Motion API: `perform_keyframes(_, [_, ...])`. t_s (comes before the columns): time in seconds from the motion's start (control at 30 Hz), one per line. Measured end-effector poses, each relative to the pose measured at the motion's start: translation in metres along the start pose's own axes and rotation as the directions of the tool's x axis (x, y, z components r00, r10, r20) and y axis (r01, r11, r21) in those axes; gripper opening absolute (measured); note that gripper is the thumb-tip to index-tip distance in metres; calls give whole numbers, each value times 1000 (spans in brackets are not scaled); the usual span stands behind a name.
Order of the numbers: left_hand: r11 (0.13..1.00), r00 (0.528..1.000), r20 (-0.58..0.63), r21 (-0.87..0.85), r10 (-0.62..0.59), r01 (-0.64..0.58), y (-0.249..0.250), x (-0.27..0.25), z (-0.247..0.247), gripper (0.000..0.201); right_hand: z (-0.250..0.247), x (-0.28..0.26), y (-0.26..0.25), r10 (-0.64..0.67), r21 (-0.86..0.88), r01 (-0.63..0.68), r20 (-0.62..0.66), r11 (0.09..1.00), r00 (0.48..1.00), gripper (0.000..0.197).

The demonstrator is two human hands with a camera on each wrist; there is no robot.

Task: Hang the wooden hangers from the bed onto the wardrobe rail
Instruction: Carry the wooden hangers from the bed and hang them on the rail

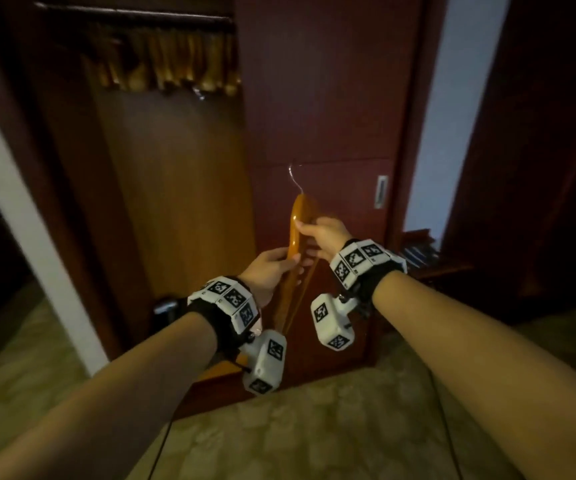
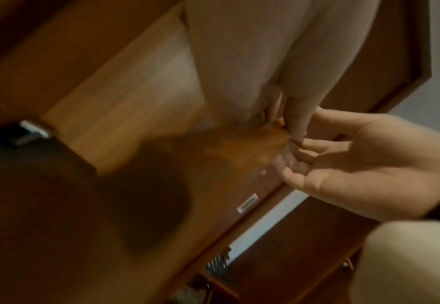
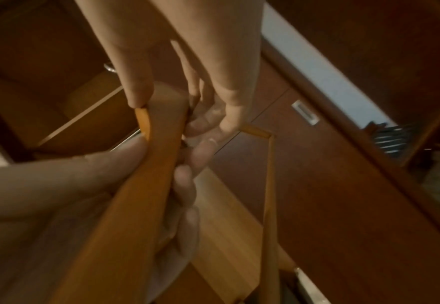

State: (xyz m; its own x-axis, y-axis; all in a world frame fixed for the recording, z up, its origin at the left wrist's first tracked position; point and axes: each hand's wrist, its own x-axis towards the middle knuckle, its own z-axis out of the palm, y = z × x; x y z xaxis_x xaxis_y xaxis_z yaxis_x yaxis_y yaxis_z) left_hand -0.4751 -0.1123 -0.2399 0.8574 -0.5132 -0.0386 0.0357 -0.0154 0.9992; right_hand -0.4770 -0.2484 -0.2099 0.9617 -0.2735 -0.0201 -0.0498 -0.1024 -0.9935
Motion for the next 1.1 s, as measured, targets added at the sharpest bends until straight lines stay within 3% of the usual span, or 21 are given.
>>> perform_keyframes(0.07, [999, 999, -26, 4, -39, 40, 7, 6, -47, 16, 46, 29, -10, -19, -39, 22, 88, 999, 996, 8])
perform_keyframes(0.17, [998, 993, -105, 31, -55, 58, 13, 25, -105, 9, 101, 69, -19, -55, -83, 69, 171, 994, 984, 29])
perform_keyframes(0.27, [998, 978, -198, 2, -59, 60, 18, 56, -154, 11, 140, 110, -21, -72, -97, 99, 252, 990, 965, 35])
perform_keyframes(0.37, [999, 960, -278, -35, -29, 20, 27, 103, -198, 20, 166, 160, -23, -22, -135, 68, 314, 989, 949, 42])
perform_keyframes(0.57, [987, 902, -431, -133, 24, -90, 63, 221, -271, 31, 200, 268, -62, -105, -117, 169, 422, 979, 901, 35])
perform_keyframes(0.8, [966, 854, -510, -153, 105, -210, 104, 321, -356, 20, 236, 366, -104, -55, -269, 280, 624, 922, 780, 77])
perform_keyframes(0.87, [968, 865, -483, -121, 137, -221, 109, 344, -381, 28, 249, 385, -111, -90, -302, 337, 612, 892, 786, 76])
perform_keyframes(1.0, [987, 887, -433, 50, 159, -152, 124, 389, -431, 66, 269, 419, -124, -198, -282, 365, 481, 887, 854, 60])
perform_keyframes(1.1, [978, 841, -500, 117, 207, -171, 145, 406, -462, 74, 285, 438, -135, -183, -296, 314, 397, 902, 899, 59])
